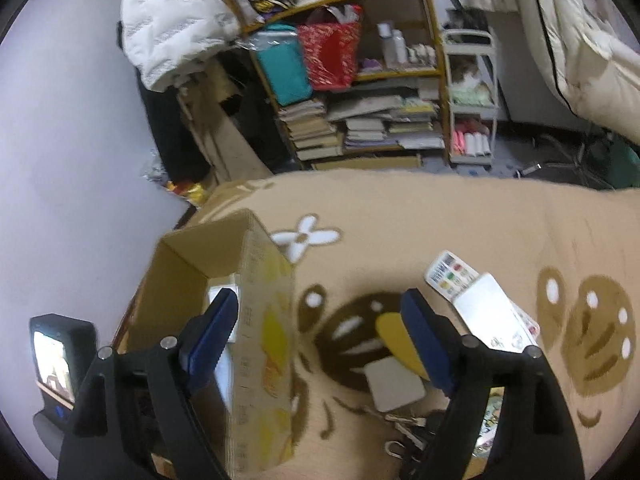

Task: Organize rigid objects
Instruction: 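Move the right tool back to the pile and grasp the bunch of keys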

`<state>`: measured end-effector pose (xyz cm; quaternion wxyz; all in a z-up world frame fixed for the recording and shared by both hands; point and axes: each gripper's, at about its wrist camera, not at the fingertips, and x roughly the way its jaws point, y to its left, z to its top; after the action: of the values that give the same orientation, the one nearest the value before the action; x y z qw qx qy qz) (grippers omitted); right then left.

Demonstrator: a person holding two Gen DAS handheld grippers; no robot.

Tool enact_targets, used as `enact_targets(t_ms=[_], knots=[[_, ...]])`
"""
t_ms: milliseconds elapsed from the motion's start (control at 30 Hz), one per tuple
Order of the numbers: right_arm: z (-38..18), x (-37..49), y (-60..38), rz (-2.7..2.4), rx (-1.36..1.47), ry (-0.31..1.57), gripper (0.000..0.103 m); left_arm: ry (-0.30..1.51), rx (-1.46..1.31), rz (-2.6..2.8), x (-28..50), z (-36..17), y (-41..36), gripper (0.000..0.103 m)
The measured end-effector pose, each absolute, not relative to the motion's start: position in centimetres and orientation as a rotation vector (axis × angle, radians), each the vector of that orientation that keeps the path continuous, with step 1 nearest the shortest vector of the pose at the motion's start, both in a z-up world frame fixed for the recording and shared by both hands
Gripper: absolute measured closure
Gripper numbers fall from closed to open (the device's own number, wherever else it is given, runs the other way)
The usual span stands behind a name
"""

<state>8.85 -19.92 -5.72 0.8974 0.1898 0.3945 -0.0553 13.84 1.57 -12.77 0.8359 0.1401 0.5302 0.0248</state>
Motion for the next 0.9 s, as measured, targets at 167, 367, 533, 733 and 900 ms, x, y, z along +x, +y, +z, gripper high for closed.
enact_targets(t_ms=[167,367,533,733,900], knots=[[-8.1,8.6,-21.1,-0.145,0.402,0.889,0.015,1.119,0.305,0.055,13.8,-12.8,1.5,0.080],[-10.1,8.5,-22.1,-0.171,0.426,0.923,0.015,1.119,0.307,0.055,13.9,-12.8,1.4,0.080],[-11.4,8.6,-22.9,-0.196,0.425,0.960,0.015,1.117,0.313,0.056,13.8,-12.8,1.4,0.080],[-12.9,7.9,-23.9,-0.216,0.483,1.005,0.015,1.115,0.325,0.060,13.7,-12.8,1.0,0.080],[-14.2,7.2,-23.2,-0.201,0.465,1.067,0.021,1.115,0.327,0.061,13.6,-12.7,1.0,0.080]])
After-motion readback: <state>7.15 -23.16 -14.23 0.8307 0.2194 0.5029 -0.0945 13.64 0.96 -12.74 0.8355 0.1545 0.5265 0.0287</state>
